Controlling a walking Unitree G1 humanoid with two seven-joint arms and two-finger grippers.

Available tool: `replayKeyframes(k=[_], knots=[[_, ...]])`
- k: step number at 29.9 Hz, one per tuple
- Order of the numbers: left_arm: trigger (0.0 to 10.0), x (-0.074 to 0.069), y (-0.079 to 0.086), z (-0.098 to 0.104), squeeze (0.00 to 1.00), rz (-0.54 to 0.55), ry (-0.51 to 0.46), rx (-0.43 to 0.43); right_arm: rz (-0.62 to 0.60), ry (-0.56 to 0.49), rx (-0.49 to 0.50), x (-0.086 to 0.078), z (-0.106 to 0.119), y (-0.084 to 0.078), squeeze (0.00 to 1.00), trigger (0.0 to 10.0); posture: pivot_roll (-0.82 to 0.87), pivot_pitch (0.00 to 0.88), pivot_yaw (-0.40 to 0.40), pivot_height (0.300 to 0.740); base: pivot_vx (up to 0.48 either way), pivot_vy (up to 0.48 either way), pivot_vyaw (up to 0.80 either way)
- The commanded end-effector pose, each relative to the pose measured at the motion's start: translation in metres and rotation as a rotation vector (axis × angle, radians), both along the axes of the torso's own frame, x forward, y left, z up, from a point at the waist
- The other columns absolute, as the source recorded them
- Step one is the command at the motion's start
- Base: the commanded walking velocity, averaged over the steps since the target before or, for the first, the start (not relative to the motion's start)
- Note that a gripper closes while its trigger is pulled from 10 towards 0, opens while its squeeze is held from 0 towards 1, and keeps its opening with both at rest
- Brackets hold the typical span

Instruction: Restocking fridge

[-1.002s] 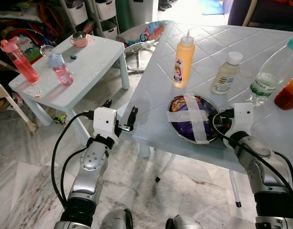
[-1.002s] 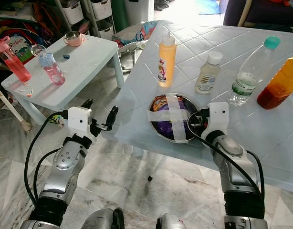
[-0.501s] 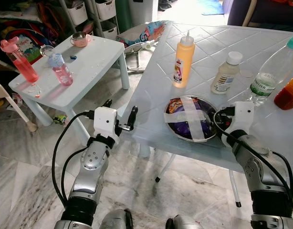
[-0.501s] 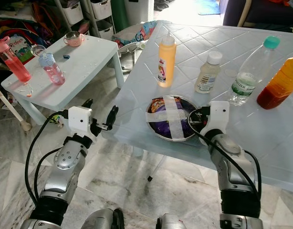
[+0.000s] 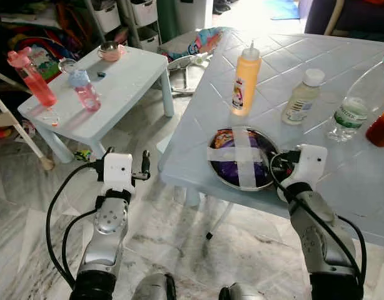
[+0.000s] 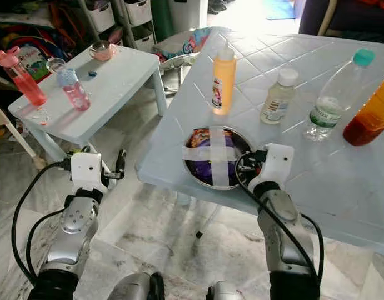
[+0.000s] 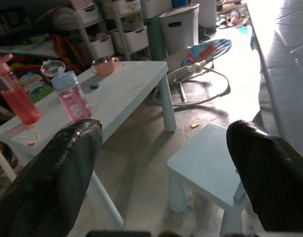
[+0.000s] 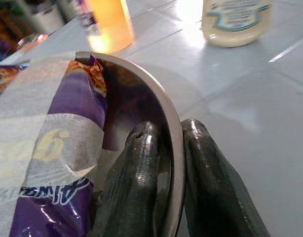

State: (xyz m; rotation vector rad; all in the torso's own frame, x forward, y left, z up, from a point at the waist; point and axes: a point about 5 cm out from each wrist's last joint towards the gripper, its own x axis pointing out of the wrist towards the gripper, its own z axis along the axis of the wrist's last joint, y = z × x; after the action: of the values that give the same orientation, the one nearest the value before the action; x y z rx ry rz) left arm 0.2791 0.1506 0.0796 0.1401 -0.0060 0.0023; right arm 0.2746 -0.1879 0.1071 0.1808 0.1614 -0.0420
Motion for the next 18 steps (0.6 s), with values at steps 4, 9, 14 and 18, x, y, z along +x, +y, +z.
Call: replayKeyframes(k=[4, 9, 14, 18], knots=[[10.0, 0.001, 0.005, 0.002, 0.00, 0.024, -0.003, 0.012, -0.046, -0.021, -0.011, 0.002, -0.003, 0.002, 0.00, 0.0, -0.06, 0.000, 0.099, 0.740, -0.250, 0.000, 0.00], [10.0, 0.000, 0.009, 0.003, 0.00, 0.023, -0.005, 0.025, -0.022, -0.066, -0.024, 0.012, 0.008, 0.008, 0.00, 2.3, -0.07, 0.000, 0.102, 0.740, -0.259, 0.000, 0.00], [10.0, 0.005, 0.007, 0.006, 0.00, 0.021, -0.018, 0.024, -0.012, -0.083, -0.017, 0.015, 0.010, 0.009, 0.00, 10.0, -0.07, 0.004, 0.094, 0.740, -0.286, 0.000, 0.00], [10.0, 0.004, 0.005, 0.005, 0.00, 0.020, -0.016, 0.021, -0.015, -0.084, -0.019, 0.016, 0.009, 0.009, 0.00, 10.0, -0.07, 0.003, 0.092, 0.740, -0.310, 0.000, 0.00]])
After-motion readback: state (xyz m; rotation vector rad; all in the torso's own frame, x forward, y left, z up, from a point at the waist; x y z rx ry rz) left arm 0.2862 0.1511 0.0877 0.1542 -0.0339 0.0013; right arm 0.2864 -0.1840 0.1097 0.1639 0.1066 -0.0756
